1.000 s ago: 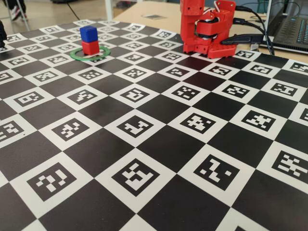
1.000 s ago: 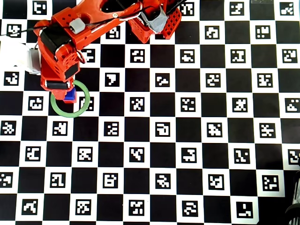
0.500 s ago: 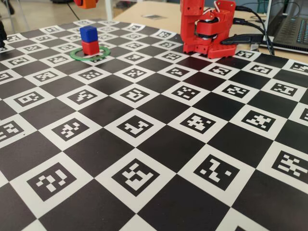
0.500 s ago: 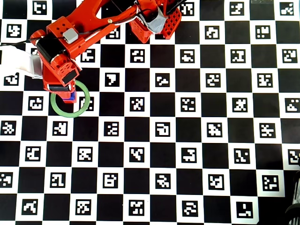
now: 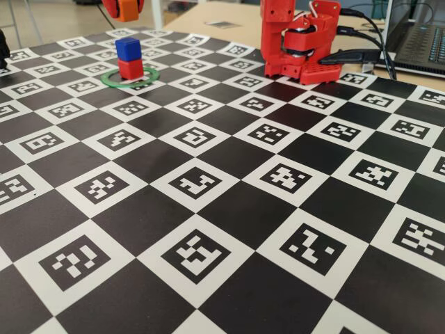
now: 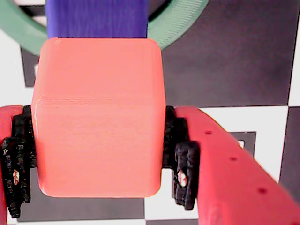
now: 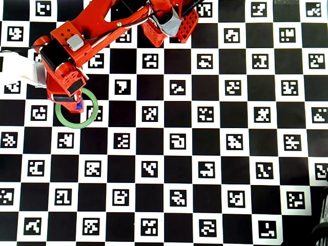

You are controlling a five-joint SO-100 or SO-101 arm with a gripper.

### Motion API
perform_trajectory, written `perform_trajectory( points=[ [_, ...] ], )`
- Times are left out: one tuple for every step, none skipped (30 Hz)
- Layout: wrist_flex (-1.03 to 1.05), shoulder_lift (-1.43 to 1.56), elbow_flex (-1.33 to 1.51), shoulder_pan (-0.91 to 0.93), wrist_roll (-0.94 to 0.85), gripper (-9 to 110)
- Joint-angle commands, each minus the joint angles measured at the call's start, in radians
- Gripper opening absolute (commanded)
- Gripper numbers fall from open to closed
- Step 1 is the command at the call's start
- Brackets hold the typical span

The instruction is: Grab the red cube then put it in the green circle then put the blue cube on top and finally the orange cube on top

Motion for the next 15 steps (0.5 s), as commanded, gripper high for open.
perform_trajectory(
  points=[
    [-0.032,0.087,-0.006,-0.017,0.021,3],
    [-0.038,0.087,-0.005,-0.020,0.028,3],
    [-0.043,0.087,-0.002,-0.025,0.032,3],
    [-0.046,0.089,-0.002,-0.028,0.037,3],
    [-0.051,0.089,0.002,-0.031,0.040,3],
    [-0.055,0.091,0.003,-0.034,0.043,3],
    [-0.058,0.091,0.003,-0.035,0.044,3],
    [-0.063,0.091,0.003,-0.037,0.048,3],
    [-0.066,0.091,0.006,-0.037,0.049,3],
    [-0.071,0.094,0.015,-0.037,0.043,3],
    [-0.077,0.095,0.023,-0.034,0.037,3],
    [-0.081,0.095,0.026,-0.031,0.034,3],
    [-0.083,0.095,0.028,-0.025,0.031,3],
    [-0.084,0.095,0.028,-0.021,0.029,3],
    [-0.086,0.095,0.028,-0.018,0.029,3]
  ],
)
